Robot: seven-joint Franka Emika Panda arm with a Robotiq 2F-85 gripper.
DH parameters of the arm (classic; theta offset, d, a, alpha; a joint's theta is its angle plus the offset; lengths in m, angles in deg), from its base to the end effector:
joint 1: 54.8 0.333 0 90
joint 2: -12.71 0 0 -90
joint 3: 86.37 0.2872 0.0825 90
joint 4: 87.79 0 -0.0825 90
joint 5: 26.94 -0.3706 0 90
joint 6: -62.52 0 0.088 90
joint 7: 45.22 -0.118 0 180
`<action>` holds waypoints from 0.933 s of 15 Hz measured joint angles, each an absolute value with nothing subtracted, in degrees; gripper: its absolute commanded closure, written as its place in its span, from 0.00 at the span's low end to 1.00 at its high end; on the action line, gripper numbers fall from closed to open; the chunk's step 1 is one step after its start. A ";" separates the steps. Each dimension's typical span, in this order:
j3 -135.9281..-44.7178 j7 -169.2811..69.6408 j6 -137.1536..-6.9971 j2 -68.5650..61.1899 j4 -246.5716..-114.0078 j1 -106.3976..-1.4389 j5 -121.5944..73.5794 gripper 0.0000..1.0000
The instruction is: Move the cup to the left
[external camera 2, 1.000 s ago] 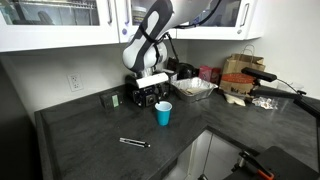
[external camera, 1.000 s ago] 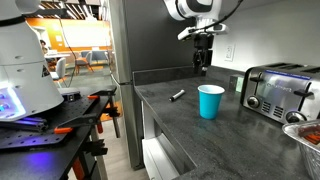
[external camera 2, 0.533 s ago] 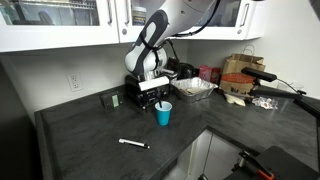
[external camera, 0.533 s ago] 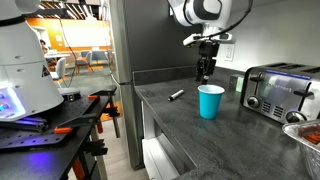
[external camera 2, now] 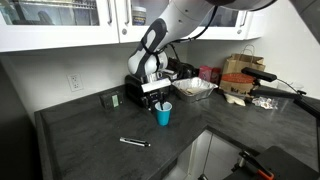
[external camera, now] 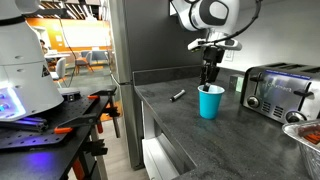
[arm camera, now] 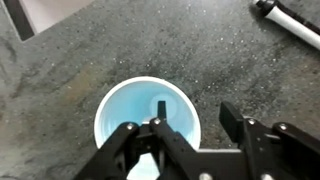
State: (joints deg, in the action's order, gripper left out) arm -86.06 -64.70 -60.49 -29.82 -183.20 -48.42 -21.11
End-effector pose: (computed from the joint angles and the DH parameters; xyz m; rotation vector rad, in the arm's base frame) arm 0.6157 0.0669 0.1325 2.9807 -0.2353 -0.3561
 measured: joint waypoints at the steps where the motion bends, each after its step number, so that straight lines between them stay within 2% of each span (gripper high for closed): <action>1: -86.15 -64.70 -60.43 -30.30 -182.87 -48.42 -21.11 0.80; 4: -86.15 -64.62 -60.43 -31.23 -182.31 -48.33 -21.11 0.99; 14: -86.16 -62.35 -60.52 -30.75 -182.36 -46.81 -19.89 0.99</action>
